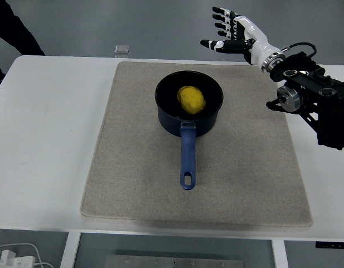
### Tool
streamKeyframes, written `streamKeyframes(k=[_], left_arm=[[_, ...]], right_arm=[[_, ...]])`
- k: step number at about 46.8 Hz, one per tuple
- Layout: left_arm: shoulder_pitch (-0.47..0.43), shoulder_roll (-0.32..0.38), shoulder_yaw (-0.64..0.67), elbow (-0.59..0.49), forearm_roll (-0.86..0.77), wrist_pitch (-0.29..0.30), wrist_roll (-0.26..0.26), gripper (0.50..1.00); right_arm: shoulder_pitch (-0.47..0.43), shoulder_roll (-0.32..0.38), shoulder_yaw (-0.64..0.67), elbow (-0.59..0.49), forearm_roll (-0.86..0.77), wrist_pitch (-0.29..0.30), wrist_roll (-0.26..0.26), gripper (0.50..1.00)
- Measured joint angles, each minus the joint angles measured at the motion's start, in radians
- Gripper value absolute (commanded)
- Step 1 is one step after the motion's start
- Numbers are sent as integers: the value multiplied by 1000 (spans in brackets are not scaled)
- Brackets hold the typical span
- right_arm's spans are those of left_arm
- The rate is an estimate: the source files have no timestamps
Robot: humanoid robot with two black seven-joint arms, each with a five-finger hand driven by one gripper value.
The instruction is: Put the potato in the blue pot
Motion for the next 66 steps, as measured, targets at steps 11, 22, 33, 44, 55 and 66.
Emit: streamKeyframes(k=[11, 22, 33, 44, 55, 66], left_arm=[[0, 0, 1, 0, 0, 0, 0, 996], [0, 0, 2, 0, 0, 0, 0, 996], [4, 0, 0, 0, 0, 0, 0, 996], [5, 0, 0, 0, 0, 0, 0, 996], [4, 0, 3, 0, 0, 0, 0, 996], [5, 0, 7, -1, 0, 0, 0, 996]], right_arm=[[-35, 2, 135, -53, 167, 7, -135, 928], [-65, -10, 256, -66, 275, 43, -198, 928], [-106, -22, 361, -74, 306, 62, -170, 930], [-108, -29, 370, -92, 298, 86, -151, 930], [-125, -53, 370, -118, 289, 100, -145, 930], [-154, -93, 368, -125, 286, 135, -143, 930]])
